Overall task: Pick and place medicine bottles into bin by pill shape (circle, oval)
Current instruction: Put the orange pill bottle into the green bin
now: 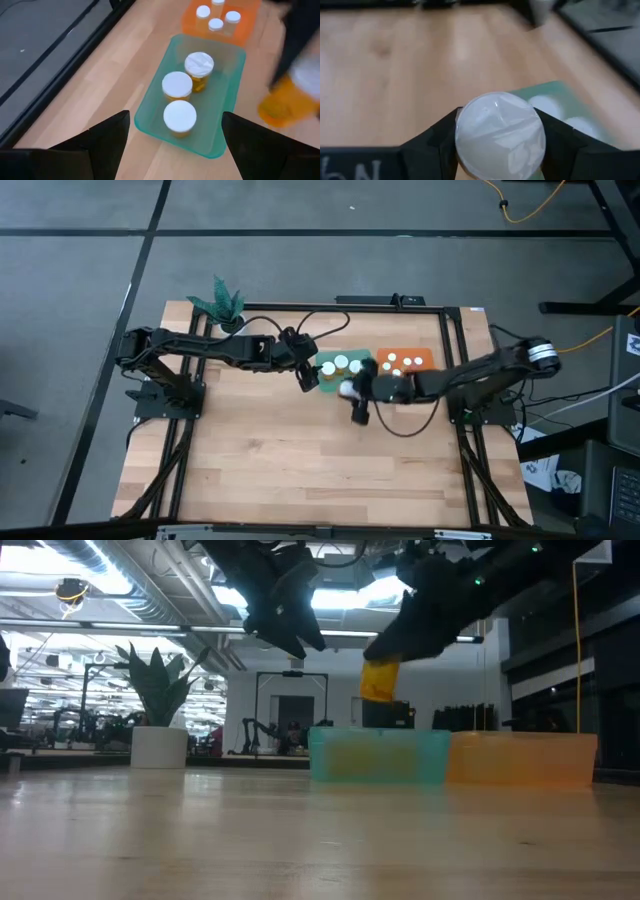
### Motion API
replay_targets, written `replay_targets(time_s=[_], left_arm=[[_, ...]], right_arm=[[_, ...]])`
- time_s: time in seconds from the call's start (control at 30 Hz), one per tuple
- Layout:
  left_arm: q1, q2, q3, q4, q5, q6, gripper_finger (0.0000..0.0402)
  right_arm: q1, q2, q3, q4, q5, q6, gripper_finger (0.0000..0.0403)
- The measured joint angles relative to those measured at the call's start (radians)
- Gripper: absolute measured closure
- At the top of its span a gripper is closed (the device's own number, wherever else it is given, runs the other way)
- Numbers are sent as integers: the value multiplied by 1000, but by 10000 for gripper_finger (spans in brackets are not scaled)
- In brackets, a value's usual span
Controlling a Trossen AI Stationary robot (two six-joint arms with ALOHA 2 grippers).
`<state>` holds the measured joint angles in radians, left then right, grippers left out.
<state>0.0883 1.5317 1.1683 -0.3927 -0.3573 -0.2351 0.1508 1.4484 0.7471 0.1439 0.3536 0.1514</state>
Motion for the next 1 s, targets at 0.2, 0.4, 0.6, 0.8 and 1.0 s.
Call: replay_targets(time_s=[0.2,0.4,0.6,0.8,1.0], left_arm=[[0,0,0,-5,-1,0,94],[0,0,0,-20,0,0,94],[0,0,0,-20,-1,1,94],[0,0,0,-19,0,1,94],[0,-1,0,-19,-1,1,94]], right_arm=[[-124,-9,0,-19,-1,-26,202],[-205,52,-1,-23,-84,-2,202],[-237,97,-1,-12,-103,-2,202],[-266,161,-1,16,-119,-4,202],[-272,171,0,26,-120,-7,202]])
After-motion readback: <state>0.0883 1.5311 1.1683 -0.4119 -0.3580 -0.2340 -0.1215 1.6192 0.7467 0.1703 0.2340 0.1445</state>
